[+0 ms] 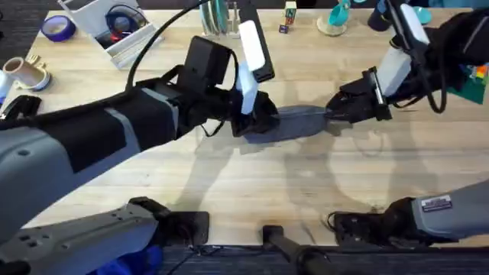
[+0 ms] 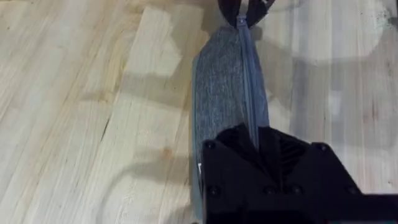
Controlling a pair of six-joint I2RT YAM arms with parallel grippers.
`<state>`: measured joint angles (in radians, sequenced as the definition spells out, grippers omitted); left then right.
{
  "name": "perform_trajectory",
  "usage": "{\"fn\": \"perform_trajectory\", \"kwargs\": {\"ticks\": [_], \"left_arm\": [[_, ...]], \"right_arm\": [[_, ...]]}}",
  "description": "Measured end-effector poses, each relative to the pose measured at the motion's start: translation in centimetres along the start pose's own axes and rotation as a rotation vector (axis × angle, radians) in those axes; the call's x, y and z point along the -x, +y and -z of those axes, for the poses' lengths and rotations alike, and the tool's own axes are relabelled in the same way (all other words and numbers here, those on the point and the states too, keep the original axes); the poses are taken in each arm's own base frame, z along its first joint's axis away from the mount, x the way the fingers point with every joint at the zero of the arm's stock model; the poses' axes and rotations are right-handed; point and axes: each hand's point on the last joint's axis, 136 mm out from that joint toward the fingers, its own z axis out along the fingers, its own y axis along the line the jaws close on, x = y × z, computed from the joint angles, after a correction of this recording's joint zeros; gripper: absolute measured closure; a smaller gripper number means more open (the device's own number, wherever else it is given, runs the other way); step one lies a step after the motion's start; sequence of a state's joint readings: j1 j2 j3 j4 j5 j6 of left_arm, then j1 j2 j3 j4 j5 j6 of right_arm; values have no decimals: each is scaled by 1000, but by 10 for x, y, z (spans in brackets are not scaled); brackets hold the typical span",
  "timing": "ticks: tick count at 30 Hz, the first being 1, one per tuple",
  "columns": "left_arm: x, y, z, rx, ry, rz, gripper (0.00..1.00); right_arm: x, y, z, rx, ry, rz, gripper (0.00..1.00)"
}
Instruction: Unzip the bag, pick up the pens from the table one at a time and place them inside, then zip the bag closed.
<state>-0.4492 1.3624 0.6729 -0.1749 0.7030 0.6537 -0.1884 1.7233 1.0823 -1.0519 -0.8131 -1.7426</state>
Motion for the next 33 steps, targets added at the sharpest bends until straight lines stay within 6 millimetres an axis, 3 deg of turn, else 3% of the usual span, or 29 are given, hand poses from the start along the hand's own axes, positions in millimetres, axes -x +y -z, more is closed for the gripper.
{"fn": "perform_trajectory", "kwargs": {"ticks": [33], "left_arm": [[4,-6,-2,-23,-11,-9,959]], "right_arm": [[-12,6,6,5,30,-105,966]]}}
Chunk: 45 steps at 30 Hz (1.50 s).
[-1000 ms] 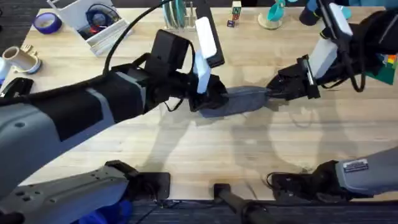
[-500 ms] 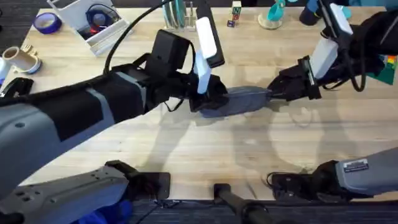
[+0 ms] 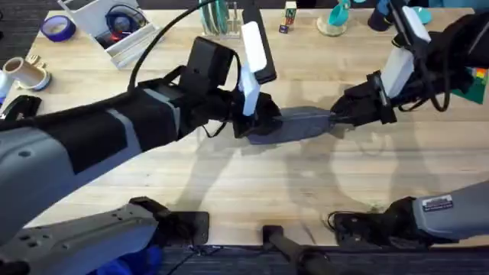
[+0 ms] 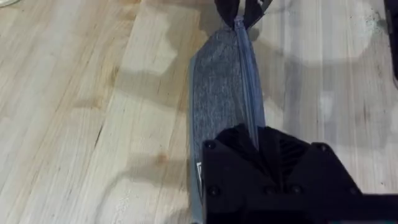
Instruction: Unzip the bag, pick up the pens from the table one at a time and place them inside, then zip the bag closed.
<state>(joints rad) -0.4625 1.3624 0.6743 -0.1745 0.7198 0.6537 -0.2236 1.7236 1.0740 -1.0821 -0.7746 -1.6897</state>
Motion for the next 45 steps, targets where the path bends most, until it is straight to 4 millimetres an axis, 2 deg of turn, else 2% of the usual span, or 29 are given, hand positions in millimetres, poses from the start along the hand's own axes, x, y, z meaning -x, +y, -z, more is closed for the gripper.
{"fn": "perform_trajectory", "kwargs": {"ticks": [45], "left_arm": [[5,-5,-1,-23,-19,-9,959]], "right_arm": [[-20,-1,11,-23,56,-118,966]]}}
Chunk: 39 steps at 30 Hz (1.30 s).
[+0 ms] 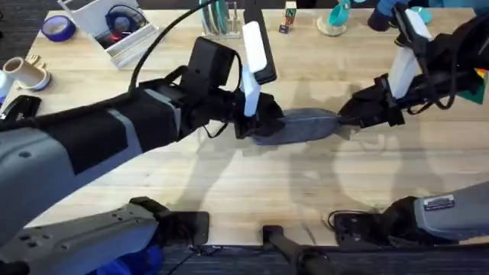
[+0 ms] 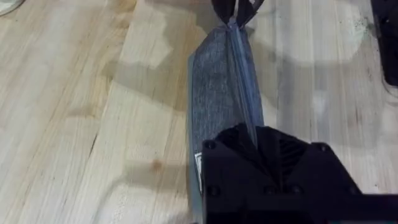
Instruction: Unzip the bag, pick up the pens from the table one at a time and place them inside, then zip the bag closed.
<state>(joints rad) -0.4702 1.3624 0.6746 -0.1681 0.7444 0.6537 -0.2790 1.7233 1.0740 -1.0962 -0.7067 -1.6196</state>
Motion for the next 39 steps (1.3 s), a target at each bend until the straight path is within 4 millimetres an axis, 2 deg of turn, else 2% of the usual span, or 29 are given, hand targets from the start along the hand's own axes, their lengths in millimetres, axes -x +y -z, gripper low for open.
{"fn": "perform_trajectory", "kwargs": {"ticks": [3,6,8,12,14,15,17,18,22,25,27,28,36,39], "left_arm": [[0,0,0,0,0,0,959],[0,0,0,0,2,1,959],[-2,1,1,4,6,7,959],[-2,1,1,4,6,8,959],[-2,1,1,5,8,9,959],[-2,2,1,7,8,10,959],[-3,3,2,9,8,12,959],[-3,3,2,9,9,13,959],[-3,3,2,9,8,12,959],[-3,3,2,9,9,12,959],[-3,3,2,9,8,12,959],[-3,3,2,9,9,12,959],[-3,3,2,9,9,12,960],[-3,3,2,9,9,12,960]], "right_arm": [[0,0,0,0,0,0,966],[-5,-1,1,-5,24,-5,884],[-22,-7,7,-34,92,-16,946],[-29,-7,10,-40,105,-40,957],[-34,-9,11,-46,139,-39,762],[-41,-10,13,-55,169,-39,712],[-49,-11,17,-62,205,-50,794],[-57,-10,19,-61,246,-55,765],[-59,-10,19,-60,261,-57,670],[-60,-10,20,-60,267,-58,375],[-61,-10,20,-60,270,-58,89],[-61,-10,20,-60,271,-55,27],[-61,-11,20,-61,270,-54,6],[-54,-10,18,-56,228,-23,5]]}}
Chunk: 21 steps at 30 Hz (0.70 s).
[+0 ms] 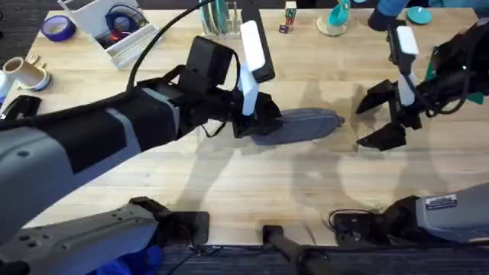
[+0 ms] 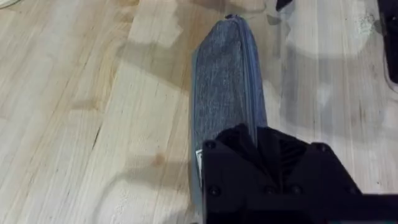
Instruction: Unzip the bag, pick up the pens from the table one at a time and place them inside, then zip the bag closed.
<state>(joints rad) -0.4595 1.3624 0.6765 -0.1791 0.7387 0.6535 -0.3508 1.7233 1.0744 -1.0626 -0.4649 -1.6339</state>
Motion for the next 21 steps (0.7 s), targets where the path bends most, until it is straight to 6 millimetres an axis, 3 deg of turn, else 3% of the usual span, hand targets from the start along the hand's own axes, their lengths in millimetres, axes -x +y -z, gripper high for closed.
{"fn": "perform_trajectory", "kwargs": {"ticks": [8,21], "left_arm": [[0,0,0,0,0,0,960],[0,0,0,0,0,0,960]], "right_arm": [[23,10,2,24,-133,157,5],[33,11,3,5,-197,328,5]]}}
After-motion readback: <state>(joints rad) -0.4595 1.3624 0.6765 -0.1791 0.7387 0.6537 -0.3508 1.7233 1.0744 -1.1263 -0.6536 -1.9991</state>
